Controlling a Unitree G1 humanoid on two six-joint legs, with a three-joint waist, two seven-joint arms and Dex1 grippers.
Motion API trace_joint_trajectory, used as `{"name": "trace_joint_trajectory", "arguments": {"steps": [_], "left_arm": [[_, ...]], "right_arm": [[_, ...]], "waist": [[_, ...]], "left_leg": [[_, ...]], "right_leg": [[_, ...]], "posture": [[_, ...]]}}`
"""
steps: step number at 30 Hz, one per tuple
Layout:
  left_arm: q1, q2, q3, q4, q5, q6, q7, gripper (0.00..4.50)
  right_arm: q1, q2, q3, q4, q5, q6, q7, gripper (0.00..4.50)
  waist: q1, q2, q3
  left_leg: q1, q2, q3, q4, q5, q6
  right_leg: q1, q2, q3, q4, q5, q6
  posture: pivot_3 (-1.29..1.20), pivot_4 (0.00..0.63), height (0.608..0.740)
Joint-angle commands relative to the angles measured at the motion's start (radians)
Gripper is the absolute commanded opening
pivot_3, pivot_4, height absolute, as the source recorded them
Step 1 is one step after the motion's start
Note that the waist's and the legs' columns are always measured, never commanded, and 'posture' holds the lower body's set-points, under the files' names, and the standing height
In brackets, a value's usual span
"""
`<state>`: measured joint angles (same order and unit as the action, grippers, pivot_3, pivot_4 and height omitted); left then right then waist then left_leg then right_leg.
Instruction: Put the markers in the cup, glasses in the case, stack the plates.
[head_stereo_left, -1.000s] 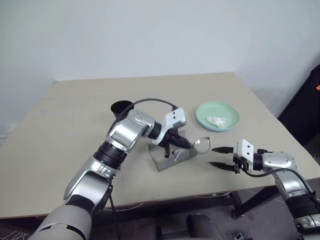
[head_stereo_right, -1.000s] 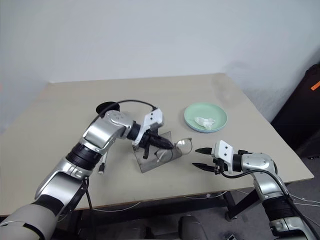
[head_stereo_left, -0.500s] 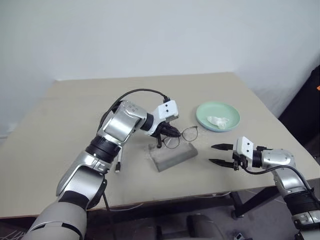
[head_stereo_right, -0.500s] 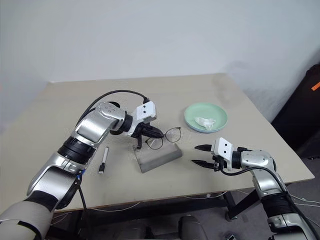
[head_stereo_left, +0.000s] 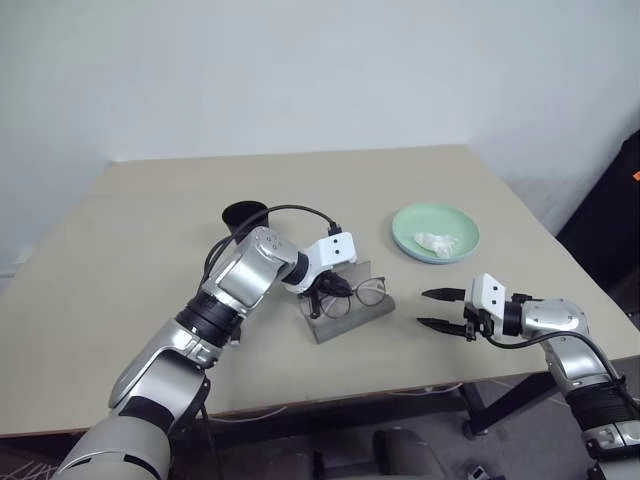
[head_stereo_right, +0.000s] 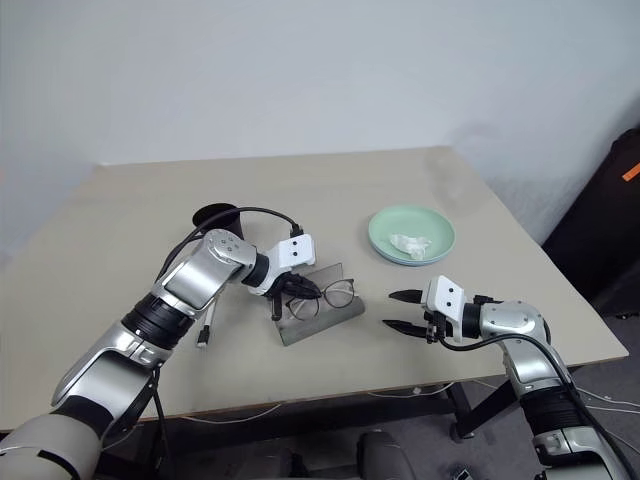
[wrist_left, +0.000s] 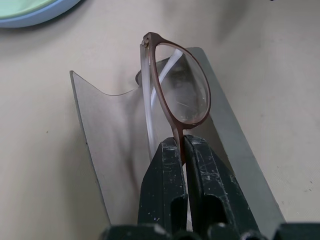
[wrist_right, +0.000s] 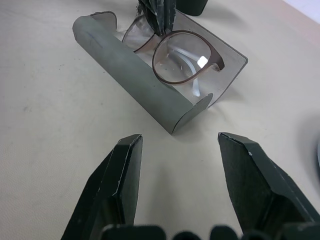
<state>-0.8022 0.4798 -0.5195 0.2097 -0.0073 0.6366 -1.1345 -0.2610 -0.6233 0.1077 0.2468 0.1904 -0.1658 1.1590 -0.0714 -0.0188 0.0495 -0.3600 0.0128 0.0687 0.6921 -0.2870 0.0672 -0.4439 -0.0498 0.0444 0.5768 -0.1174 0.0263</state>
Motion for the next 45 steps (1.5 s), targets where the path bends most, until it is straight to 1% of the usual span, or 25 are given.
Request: {"name": "trace_joint_trajectory", "arguments": {"steps": [1, 10, 17, 24, 31, 40, 43, 45], "left_arm": [[-0.026, 0.003, 0.021, 0.001, 0.016, -0.008, 0.011, 0.03], [-0.038, -0.001, 0.031, 0.027, 0.035, -0.022, 0.023, 0.03], [-0.029, 0.004, 0.021, 0.012, 0.044, -0.034, 0.013, 0.03], [0.014, 0.018, -0.033, -0.025, 0.073, -0.039, -0.007, 0.03], [0.033, 0.012, -0.048, -0.044, 0.086, -0.026, -0.008, 0.03], [0.062, 0.011, -0.042, -0.115, 0.037, 0.054, -0.058, 0.03], [0.068, 0.008, -0.036, -0.132, 0.026, 0.081, -0.059, 0.66], [0.068, 0.007, -0.034, -0.135, 0.025, 0.089, -0.052, 1.25]], "right_arm": [[-0.013, -0.004, -0.013, -0.014, 0.005, -0.018, -0.002, 2.61], [-0.008, -0.008, -0.015, -0.015, 0.003, -0.019, 0.0, 2.61], [-0.006, -0.01, -0.016, -0.014, 0.003, -0.019, 0.001, 2.61], [-0.01, -0.008, -0.015, -0.012, 0.001, -0.021, 0.0, 2.61], [-0.014, -0.009, -0.017, -0.006, 0.001, -0.023, -0.001, 2.61], [-0.022, -0.006, -0.015, 0.005, -0.005, -0.027, -0.005, 2.61], [-0.024, -0.005, -0.014, 0.009, -0.007, -0.029, -0.006, 2.61], [-0.025, -0.004, -0.013, 0.011, -0.008, -0.031, -0.006, 2.61]], "waist": [[0.0, 0.0, 0.0], [0.0, 0.0, 0.0], [0.0, 0.0, 0.0], [0.0, 0.0, 0.0], [0.0, 0.0, 0.0], [0.0, 0.0, 0.0], [0.0, 0.0, 0.0], [0.0, 0.0, 0.0]], "left_leg": [[0.0, 0.0, 0.0, 0.0, 0.0, 0.0], [0.0, 0.0, 0.0, 0.0, 0.0, 0.0], [0.0, 0.0, 0.0, 0.0, 0.0, 0.0], [0.0, 0.0, 0.0, 0.0, 0.0, 0.0], [0.0, 0.0, 0.0, 0.0, 0.0, 0.0], [0.0, 0.0, 0.0, 0.0, 0.0, 0.0], [0.0, 0.0, 0.0, 0.0, 0.0, 0.0], [0.0, 0.0, 0.0, 0.0, 0.0, 0.0]], "right_leg": [[0.0, 0.0, 0.0, 0.0, 0.0, 0.0], [0.0, 0.0, 0.0, 0.0, 0.0, 0.0], [0.0, 0.0, 0.0, 0.0, 0.0, 0.0], [0.0, 0.0, 0.0, 0.0, 0.0, 0.0], [0.0, 0.0, 0.001, 0.0, 0.0, 0.0], [0.0, 0.0, 0.001, 0.0, 0.0, 0.0], [0.0, 0.0, 0.001, 0.0, 0.0, 0.0], [0.0, 0.0, 0.001, 0.0, 0.0, 0.0]], "posture": [[0.0, 0.0, 0.74], [0.0, 0.0, 0.74], [0.0, 0.0, 0.74], [0.0, 0.0, 0.74], [0.0, 0.0, 0.74], [0.0, 0.0, 0.74], [0.0, 0.0, 0.74], [0.0, 0.0, 0.74]]}}
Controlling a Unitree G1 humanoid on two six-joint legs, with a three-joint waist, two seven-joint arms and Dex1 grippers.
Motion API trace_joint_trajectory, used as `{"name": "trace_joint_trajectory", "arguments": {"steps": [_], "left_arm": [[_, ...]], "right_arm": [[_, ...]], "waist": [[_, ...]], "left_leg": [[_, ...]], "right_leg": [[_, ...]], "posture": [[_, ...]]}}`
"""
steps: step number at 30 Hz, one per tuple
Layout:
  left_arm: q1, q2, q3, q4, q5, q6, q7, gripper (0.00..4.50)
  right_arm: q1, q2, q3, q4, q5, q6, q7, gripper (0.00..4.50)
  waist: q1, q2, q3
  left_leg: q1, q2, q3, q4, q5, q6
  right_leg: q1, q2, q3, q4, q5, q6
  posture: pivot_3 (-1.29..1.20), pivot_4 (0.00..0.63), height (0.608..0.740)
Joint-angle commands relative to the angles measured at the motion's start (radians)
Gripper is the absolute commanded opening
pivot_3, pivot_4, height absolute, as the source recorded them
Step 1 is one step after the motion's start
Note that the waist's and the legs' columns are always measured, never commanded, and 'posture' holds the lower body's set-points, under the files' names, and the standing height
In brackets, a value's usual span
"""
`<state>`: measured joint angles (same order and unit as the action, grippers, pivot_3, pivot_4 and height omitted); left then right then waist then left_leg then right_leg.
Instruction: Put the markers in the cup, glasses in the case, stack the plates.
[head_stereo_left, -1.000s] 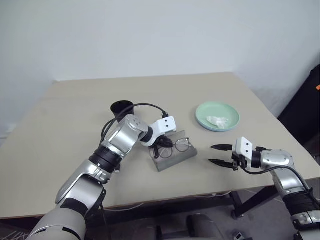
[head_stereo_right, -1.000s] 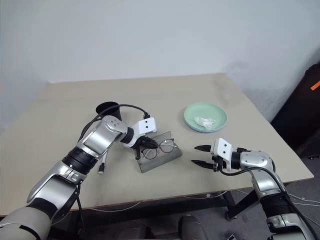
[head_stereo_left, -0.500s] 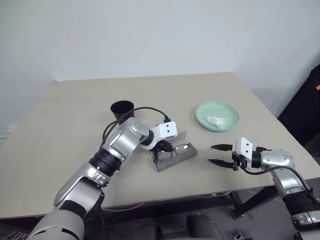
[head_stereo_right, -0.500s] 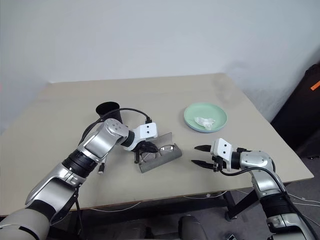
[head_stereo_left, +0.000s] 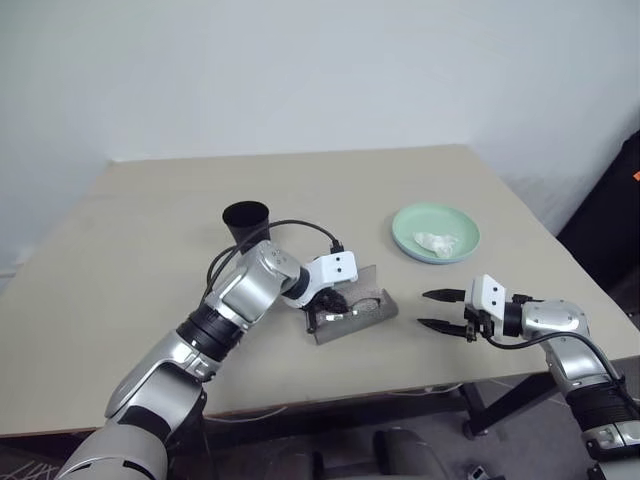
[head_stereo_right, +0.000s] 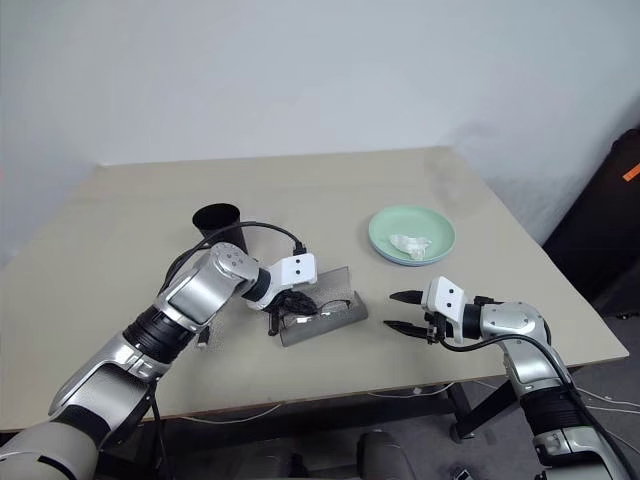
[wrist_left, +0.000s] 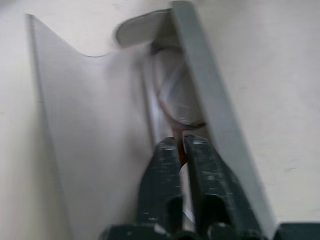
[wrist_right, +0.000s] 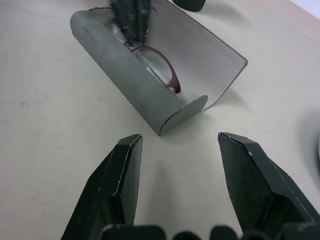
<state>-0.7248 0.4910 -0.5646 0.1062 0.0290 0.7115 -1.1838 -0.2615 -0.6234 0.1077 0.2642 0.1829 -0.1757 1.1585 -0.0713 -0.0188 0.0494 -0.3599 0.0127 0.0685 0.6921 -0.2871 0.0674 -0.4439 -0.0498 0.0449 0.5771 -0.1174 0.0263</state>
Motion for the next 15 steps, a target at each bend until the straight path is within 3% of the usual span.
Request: {"name": "trace_joint_trajectory", "arguments": {"steps": [1, 2, 15], "left_arm": [[-0.011, -0.007, 0.015, -0.03, -0.014, 0.019, 0.003, 1.66], [-0.017, -0.01, 0.022, -0.025, -0.018, 0.019, 0.009, 1.87], [-0.144, -0.075, 0.155, 0.1, -0.065, -0.071, 0.082, 1.87]], "right_arm": [[-0.025, -0.004, -0.013, -0.005, 0.0, -0.022, -0.005, 2.61], [-0.026, -0.004, -0.012, -0.004, 0.0, -0.022, -0.004, 2.61], [-0.035, -0.006, -0.011, 0.007, -0.003, -0.028, 0.002, 2.61]], "waist": [[0.0, 0.0, 0.0], [0.0, 0.0, 0.0], [0.0, 0.0, 0.0]], "left_leg": [[0.0, 0.0, 0.0, 0.0, 0.0, 0.0], [0.0, 0.0, 0.0, 0.0, 0.0, 0.0], [0.0, 0.0, 0.0, 0.0, 0.0, 0.0]], "right_leg": [[0.0, 0.0, 0.0, 0.0, 0.0, 0.0], [0.0, 0.0, 0.0, 0.0, 0.0, 0.0], [0.0, 0.0, 0.0, 0.0, 0.0, 0.0]], "posture": [[0.0, 0.0, 0.74], [0.0, 0.0, 0.74], [0.0, 0.0, 0.74]]}}
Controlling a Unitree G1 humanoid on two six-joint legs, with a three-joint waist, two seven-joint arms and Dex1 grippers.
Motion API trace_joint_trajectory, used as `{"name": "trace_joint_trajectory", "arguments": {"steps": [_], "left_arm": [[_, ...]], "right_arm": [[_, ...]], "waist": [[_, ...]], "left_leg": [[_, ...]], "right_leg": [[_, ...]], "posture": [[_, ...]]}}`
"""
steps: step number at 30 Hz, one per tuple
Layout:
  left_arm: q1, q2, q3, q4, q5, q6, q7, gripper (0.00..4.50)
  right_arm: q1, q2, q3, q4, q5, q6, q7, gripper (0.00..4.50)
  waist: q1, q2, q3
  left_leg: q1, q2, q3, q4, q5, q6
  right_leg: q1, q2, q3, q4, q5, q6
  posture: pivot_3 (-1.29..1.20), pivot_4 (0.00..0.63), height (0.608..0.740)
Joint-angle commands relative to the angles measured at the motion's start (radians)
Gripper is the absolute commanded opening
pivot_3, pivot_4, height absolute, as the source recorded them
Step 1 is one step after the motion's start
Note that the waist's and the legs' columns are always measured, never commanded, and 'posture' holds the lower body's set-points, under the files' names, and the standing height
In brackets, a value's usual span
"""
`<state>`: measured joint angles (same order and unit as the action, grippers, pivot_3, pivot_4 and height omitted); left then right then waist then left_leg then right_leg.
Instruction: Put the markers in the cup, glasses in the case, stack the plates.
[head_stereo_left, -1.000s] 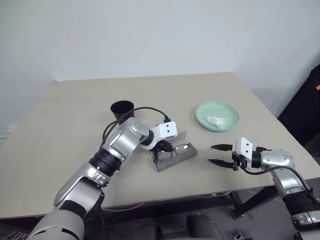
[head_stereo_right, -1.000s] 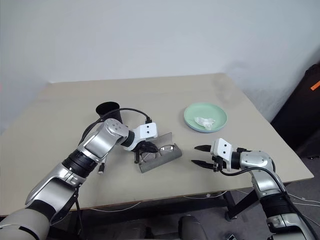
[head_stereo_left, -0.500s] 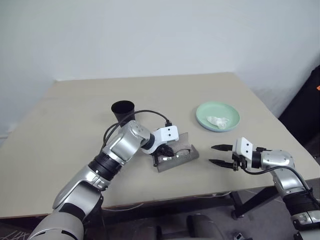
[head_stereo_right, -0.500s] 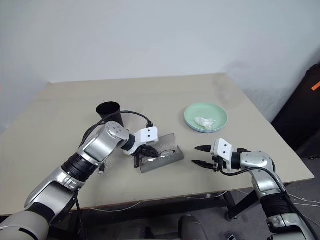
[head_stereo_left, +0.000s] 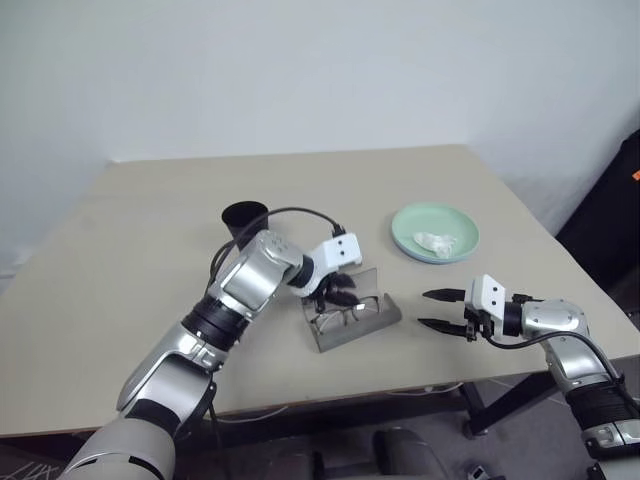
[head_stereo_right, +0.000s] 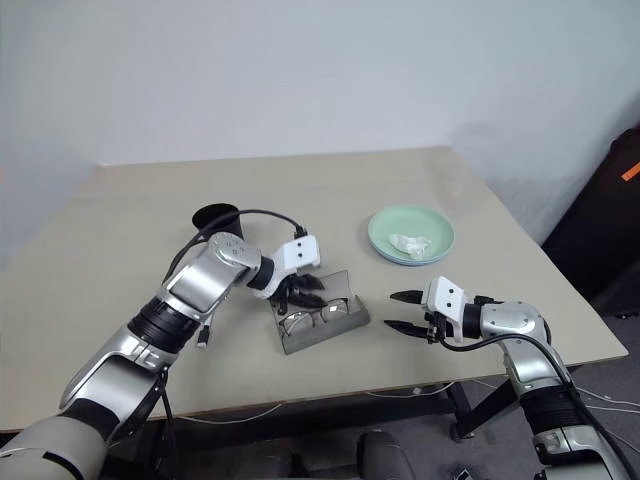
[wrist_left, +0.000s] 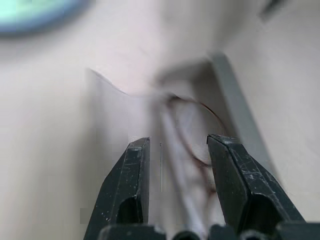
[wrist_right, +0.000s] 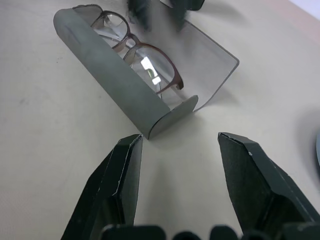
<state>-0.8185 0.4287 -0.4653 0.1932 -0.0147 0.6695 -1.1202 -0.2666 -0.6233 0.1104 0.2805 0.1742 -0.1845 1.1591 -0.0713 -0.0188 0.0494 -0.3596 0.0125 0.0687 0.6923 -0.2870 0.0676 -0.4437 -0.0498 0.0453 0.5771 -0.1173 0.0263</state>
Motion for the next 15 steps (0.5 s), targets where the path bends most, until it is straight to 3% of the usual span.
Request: {"name": "trace_joint_trajectory", "arguments": {"steps": [1, 5, 9, 15], "left_arm": [[-0.062, -0.018, 0.066, 0.029, -0.023, -0.037, 0.024, 1.87], [-0.096, -0.014, 0.071, 0.107, 0.016, -0.125, 0.062, 1.33], [-0.11, -0.006, 0.062, 0.18, 0.065, -0.213, 0.103, 0.02], [-0.119, 0.006, 0.008, 0.304, 0.178, -0.329, 0.14, 0.02]], "right_arm": [[-0.031, -0.006, -0.013, -0.008, 0.005, -0.02, 0.002, 2.61], [-0.033, -0.007, -0.013, -0.006, 0.004, -0.021, 0.0, 2.61], [-0.034, -0.007, -0.014, -0.004, 0.004, -0.022, -0.001, 2.61], [-0.036, -0.005, -0.014, -0.004, 0.004, -0.021, -0.004, 2.61]], "waist": [[0.0, 0.0, 0.0], [0.0, 0.0, 0.0], [0.0, 0.0, 0.0], [0.0, 0.0, 0.0]], "left_leg": [[0.0, 0.0, 0.0, 0.0, 0.0, 0.0], [0.0, 0.0, 0.0, 0.0, 0.0, 0.0], [0.0, 0.0, 0.001, 0.0, 0.0, 0.0], [0.0, -0.001, 0.001, 0.0, 0.0, 0.0]], "right_leg": [[0.0, 0.0, 0.0, 0.0, 0.0, 0.0], [0.0, 0.0, 0.0, 0.0, 0.0, 0.0], [0.0, 0.0, 0.0, 0.0, 0.0, 0.0], [0.0, 0.0, 0.0, 0.0, 0.0, 0.0]], "posture": [[0.0, 0.0, 0.74], [0.0, 0.0, 0.74], [0.0, 0.0, 0.74], [0.0, 0.0, 0.74]]}}
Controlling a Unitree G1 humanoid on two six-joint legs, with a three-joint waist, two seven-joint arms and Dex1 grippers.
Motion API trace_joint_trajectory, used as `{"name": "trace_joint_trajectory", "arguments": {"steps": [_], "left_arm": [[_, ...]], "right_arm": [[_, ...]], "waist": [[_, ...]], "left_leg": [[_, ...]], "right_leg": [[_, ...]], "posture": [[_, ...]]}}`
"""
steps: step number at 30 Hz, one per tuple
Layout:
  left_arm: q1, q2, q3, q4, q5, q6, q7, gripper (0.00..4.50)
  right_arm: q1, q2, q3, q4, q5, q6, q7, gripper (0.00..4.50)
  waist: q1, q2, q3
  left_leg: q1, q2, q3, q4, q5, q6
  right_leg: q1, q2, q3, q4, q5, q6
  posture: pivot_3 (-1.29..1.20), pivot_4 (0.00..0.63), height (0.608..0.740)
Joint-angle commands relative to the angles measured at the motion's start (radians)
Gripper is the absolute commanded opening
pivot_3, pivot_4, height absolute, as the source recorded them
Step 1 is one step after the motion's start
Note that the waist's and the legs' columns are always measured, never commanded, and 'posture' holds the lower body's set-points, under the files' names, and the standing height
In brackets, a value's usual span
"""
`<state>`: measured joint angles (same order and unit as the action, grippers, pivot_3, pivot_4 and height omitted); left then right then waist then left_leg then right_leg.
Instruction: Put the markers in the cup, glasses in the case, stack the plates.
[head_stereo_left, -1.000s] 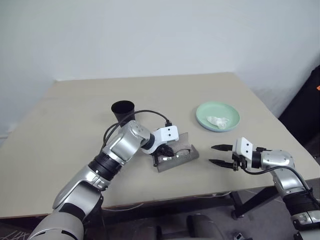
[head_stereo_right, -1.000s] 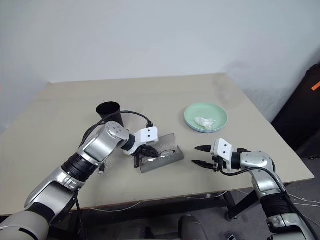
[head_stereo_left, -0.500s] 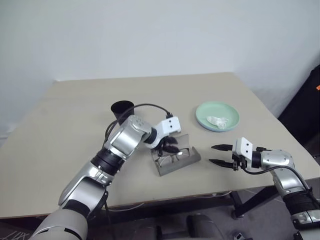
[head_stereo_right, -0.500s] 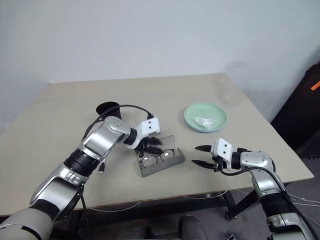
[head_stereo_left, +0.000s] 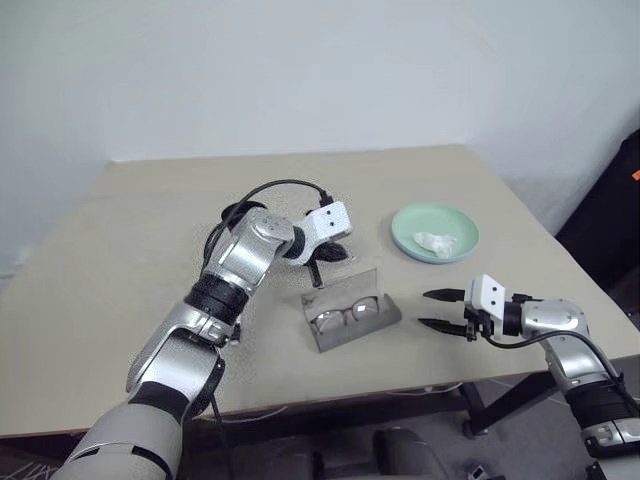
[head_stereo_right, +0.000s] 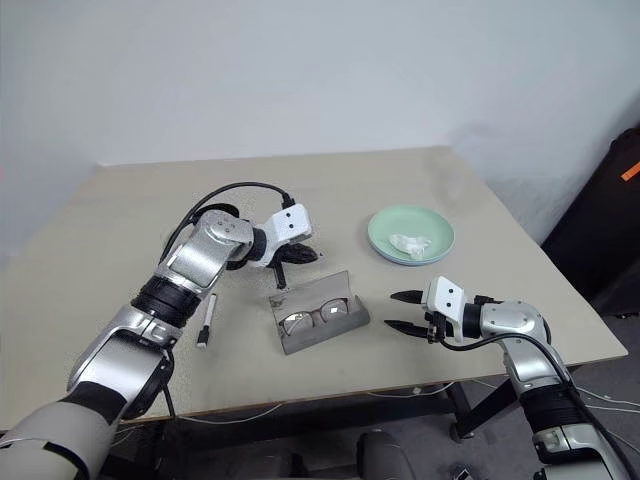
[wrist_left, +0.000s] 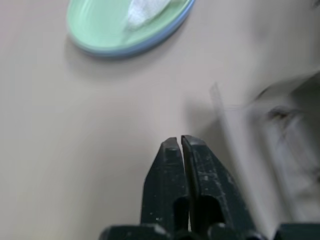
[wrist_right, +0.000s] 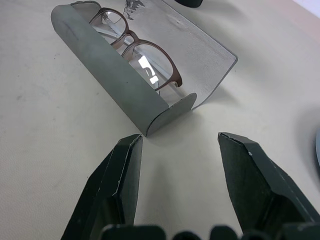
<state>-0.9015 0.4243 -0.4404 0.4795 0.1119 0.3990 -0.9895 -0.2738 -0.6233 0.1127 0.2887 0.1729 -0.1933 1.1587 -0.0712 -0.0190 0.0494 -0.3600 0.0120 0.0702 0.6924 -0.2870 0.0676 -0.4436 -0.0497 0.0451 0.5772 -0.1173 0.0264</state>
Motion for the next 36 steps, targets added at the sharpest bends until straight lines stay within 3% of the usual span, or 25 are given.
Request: {"name": "trace_joint_trajectory", "arguments": {"steps": [1, 11, 22, 30, 36], "left_arm": [[-0.028, 0.017, -0.03, 0.019, 0.062, -0.074, -0.005, 0.02], [0.056, 0.06, -0.052, -0.083, 0.044, -0.082, -0.207, 0.02], [0.132, 0.092, -0.018, -0.32, -0.081, 0.021, -0.355, 0.02], [0.211, 0.158, -0.115, -0.372, 0.015, -0.054, -0.348, 0.02], [0.233, 0.149, -0.113, -0.37, 0.02, -0.042, -0.325, 0.02]], "right_arm": [[-0.03, -0.005, -0.016, -0.012, 0.005, -0.013, -0.004, 2.61], [-0.036, 0.0, -0.013, -0.006, 0.005, -0.016, -0.005, 2.61], [-0.042, 0.001, -0.014, 0.003, 0.003, -0.023, -0.002, 2.61], [-0.046, 0.003, -0.014, 0.009, 0.001, -0.028, 0.0, 2.61], [-0.05, 0.003, -0.013, 0.016, 0.0, -0.033, 0.001, 2.61]], "waist": [[0.0, 0.0, 0.0], [0.0, 0.0, 0.0], [-0.002, 0.0, 0.0], [0.0, -0.001, 0.0], [0.0, 0.0, -0.001]], "left_leg": [[0.0, 0.0, 0.0, 0.0, 0.0, 0.0], [0.0, 0.0, 0.0, 0.0, 0.0, 0.0], [0.0, 0.001, 0.0, 0.0, 0.0, 0.0], [0.001, 0.001, 0.0, 0.001, 0.0, 0.001], [0.002, 0.001, 0.0, 0.001, 0.001, 0.002]], "right_leg": [[0.0, 0.0, 0.0, 0.0, 0.0, 0.0], [0.0, 0.0, 0.0, 0.0, 0.0, 0.0], [0.0, 0.0, 0.0, 0.0, 0.0, 0.0], [0.0, 0.0, 0.002, 0.001, 0.0, 0.0], [0.002, 0.0, 0.002, 0.001, 0.0, 0.0]], "posture": [[0.0, 0.0, 0.74], [0.0, 0.0, 0.74], [0.0, 0.0, 0.74], [0.0, 0.0, 0.74], [0.0, 0.0, 0.74]]}}
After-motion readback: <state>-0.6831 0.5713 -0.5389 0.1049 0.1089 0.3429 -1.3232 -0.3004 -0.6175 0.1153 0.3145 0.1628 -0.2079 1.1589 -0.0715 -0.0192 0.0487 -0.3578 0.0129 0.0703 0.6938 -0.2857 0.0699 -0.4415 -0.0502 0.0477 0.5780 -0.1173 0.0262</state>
